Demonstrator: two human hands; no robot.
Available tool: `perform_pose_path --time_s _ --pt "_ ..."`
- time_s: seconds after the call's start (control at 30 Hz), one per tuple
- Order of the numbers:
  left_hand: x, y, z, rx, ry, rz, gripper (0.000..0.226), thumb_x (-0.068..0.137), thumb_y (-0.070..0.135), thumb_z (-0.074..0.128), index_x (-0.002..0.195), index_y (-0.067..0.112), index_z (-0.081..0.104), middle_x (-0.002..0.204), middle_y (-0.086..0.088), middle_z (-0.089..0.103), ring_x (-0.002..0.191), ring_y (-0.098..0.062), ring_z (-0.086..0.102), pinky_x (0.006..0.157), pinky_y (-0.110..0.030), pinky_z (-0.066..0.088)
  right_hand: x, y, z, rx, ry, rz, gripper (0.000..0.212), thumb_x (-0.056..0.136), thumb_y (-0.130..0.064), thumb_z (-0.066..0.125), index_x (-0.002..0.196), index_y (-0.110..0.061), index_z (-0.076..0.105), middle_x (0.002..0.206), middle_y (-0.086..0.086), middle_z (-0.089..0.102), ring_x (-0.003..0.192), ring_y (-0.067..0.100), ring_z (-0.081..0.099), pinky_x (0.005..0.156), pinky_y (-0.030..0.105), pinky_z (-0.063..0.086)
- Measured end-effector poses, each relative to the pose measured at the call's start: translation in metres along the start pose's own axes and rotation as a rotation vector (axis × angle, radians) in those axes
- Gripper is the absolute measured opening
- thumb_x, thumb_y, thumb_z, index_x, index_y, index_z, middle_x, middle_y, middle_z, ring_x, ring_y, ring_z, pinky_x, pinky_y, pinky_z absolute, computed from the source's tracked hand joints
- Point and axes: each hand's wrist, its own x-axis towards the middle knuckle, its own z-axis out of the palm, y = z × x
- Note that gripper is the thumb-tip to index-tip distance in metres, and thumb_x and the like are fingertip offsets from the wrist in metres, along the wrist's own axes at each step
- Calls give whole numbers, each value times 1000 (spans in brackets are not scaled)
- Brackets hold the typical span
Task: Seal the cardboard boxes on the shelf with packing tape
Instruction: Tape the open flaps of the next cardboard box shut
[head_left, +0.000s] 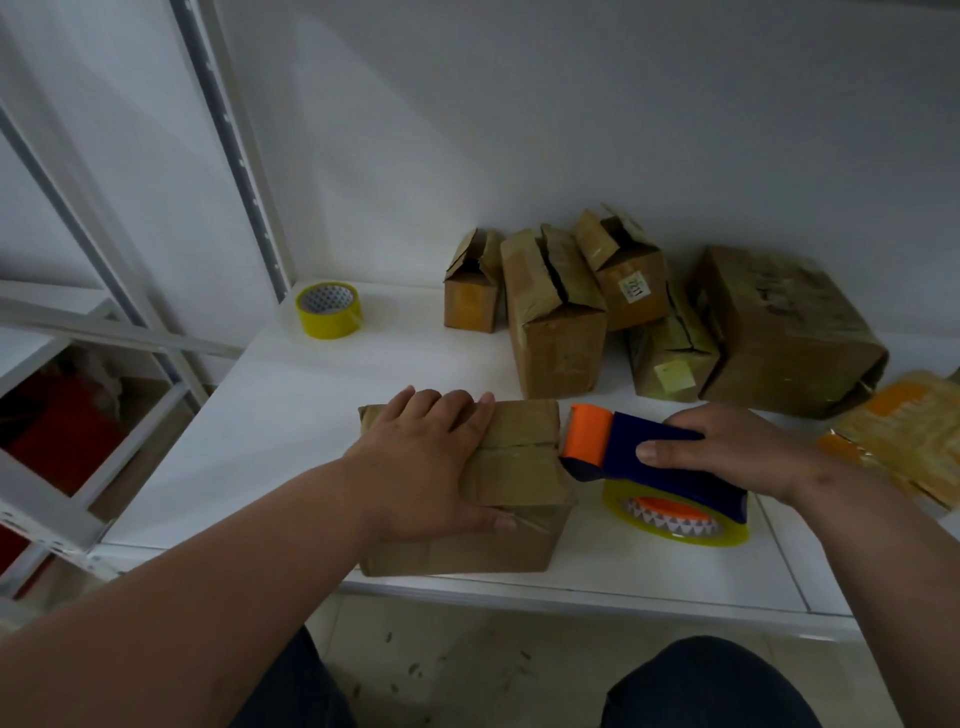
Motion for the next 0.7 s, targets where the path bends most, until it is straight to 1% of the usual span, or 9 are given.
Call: perform_pose_path --time_s 0.13,0.2,0.27,0.33,0.4,0.47,0.53,0.6,0.7 --pt "5 -4 -4 -50 -12 8 118 64 93 31 154 30 -10 157 6 14 140 -19 17 117 -36 12 1 0 -7 12 -12 -33 77 42 -79 66 88 -17 72 80 2 75 72 17 72 69 33 55" --pt "5 -10 -8 -49 -48 28 116 68 91 37 154 31 -12 156 6 14 139 -18 18 115 -35 16 -1 0 -9 16 -16 -49 68 54 -74 70 90 -16 71 81 3 75 73 18 72 69 32 54" --pt "4 -19 -11 -32 -70 60 112 71 89 41 151 37 -18 155 5 16 137 -19 20 113 -36 21 -3 -1 -10 32 -18 -70 57 65 -65 73 92 -14 71 82 4 74 75 18 72 69 32 54" --pt "3 -25 -15 -16 -101 88 106 73 86 43 141 50 -30 153 3 18 137 -20 22 112 -39 23 -3 -4 -9 33 -25 -86 52 66 -61 71 90 -15 71 81 3 74 71 15 71 66 28 52" --pt "4 -23 -17 22 -142 85 103 76 82 45 132 56 -38 154 -1 15 141 -25 18 117 -46 14 1 -7 -3 5 -48 -93 52 66 -64 69 88 -17 71 79 1 74 68 12 70 61 23 51" --pt "5 -17 -15 41 -172 50 103 79 78 46 137 52 -35 158 -2 5 147 -28 5 119 -53 0 7 -9 4 -28 -64 -97 51 64 -64 65 86 -18 71 78 1 73 68 12 69 60 22 48" --pt "3 -10 -8 19 -167 10 105 74 84 40 140 48 -34 161 0 -10 149 -28 -10 119 -53 -8 11 -10 8 -35 -65 -93 54 64 -67 66 86 -18 71 80 2 73 71 14 70 62 23 49" --pt "0 -6 -2 -4 -138 -18 113 60 99 27 137 47 -37 160 2 -24 148 -27 -20 118 -53 -12 13 -10 9 -34 -70 -98 56 66 -70 67 86 -18 71 80 1 73 72 13 70 63 22 49" --pt "-1 -6 0 -22 -104 -30 111 52 98 11 140 47 -34 160 4 -26 148 -26 -18 119 -52 -11 15 -9 9 -52 -72 -105 55 68 -68 64 86 -17 70 79 1 71 70 12 67 60 20 45"
